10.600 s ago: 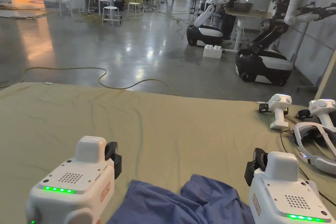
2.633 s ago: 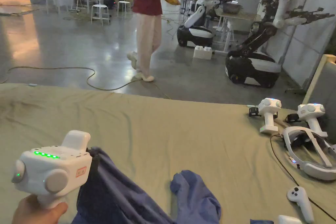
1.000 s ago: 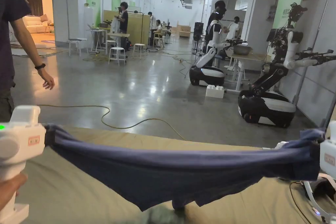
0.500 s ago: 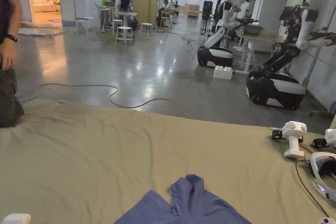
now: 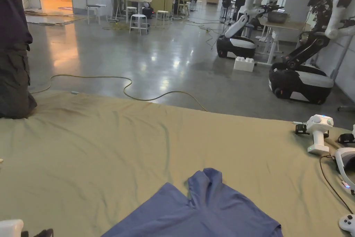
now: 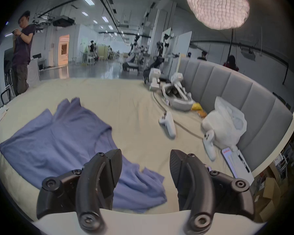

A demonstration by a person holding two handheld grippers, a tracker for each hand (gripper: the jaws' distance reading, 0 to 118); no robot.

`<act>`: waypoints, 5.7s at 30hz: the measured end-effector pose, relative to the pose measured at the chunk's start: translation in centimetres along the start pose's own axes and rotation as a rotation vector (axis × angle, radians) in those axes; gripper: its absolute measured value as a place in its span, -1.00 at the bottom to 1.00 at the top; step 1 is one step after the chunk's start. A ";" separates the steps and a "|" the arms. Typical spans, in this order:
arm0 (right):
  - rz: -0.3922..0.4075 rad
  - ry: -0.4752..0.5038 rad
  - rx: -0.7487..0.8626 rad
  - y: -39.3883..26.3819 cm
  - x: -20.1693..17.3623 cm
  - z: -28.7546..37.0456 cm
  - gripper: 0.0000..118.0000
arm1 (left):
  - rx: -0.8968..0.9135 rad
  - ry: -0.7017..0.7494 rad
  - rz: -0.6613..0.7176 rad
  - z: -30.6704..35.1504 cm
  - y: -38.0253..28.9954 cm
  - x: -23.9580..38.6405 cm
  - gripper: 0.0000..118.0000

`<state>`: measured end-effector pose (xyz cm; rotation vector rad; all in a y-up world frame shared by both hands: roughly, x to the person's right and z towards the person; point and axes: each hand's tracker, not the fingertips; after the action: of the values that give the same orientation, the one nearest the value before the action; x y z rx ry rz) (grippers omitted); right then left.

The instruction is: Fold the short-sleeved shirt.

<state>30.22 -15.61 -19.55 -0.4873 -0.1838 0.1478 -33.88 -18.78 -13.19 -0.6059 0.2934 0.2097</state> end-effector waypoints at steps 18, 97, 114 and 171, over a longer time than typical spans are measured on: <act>-0.105 0.192 0.450 10.9 -13.7 6.2 -0.26 | 0.471 -0.144 -0.203 6.8 7.8 16.9 -0.39; 0.285 0.433 -0.402 8.9 -23.7 -32.3 -0.93 | -0.431 0.100 -0.044 -7.5 -3.5 2.1 -0.90; 0.085 0.295 0.167 21.1 -7.7 -8.8 -0.94 | -0.044 -0.057 -0.118 -1.0 10.1 5.2 -0.90; 0.063 0.115 0.284 22.4 -0.9 2.4 -0.94 | 0.175 -0.172 -0.157 2.3 22.6 9.3 -0.90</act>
<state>26.67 4.86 -28.33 -0.2178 -0.0335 0.2031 -30.92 1.70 -26.42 -0.4319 0.0952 0.0826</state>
